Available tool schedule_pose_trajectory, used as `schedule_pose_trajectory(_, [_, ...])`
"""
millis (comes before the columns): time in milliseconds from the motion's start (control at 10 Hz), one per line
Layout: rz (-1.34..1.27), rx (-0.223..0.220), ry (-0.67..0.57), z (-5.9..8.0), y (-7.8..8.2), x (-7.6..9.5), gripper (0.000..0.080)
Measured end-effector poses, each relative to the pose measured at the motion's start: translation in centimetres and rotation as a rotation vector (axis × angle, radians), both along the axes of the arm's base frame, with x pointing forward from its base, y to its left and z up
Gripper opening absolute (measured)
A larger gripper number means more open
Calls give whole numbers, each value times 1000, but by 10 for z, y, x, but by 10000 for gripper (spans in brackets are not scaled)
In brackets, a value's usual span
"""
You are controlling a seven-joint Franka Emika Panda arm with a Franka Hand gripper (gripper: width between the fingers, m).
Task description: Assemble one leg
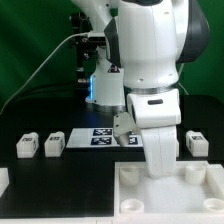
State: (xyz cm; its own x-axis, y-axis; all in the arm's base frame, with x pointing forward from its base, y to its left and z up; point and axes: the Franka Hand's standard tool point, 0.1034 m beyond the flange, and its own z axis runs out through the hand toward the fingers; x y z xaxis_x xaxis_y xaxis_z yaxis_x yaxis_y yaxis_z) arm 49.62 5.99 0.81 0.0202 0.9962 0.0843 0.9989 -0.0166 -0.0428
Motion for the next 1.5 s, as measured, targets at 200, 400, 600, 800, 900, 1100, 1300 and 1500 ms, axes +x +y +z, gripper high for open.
schedule_pose_trajectory(200, [-3, 0, 1, -1, -1, 0, 66])
schedule_pose_trajectory(400, [-4, 0, 2, -1, -1, 0, 386])
schedule_pose_trajectory(600, [-4, 0, 2, -1, -1, -1, 564])
schedule_pose_trajectory(800, [-5, 0, 2, -1, -2, -1, 625])
schedule_pose_trajectory(900, [-5, -1, 2, -1, -2, -1, 645])
schedule_pose_trajectory(1100, [-6, -1, 3, -1, -2, -1, 648])
schedule_pose_trajectory(1300, [-6, -1, 3, -1, -2, -1, 648])
schedule_pose_trajectory(1500, [-99, -8, -2, 9, 2, -1, 648])
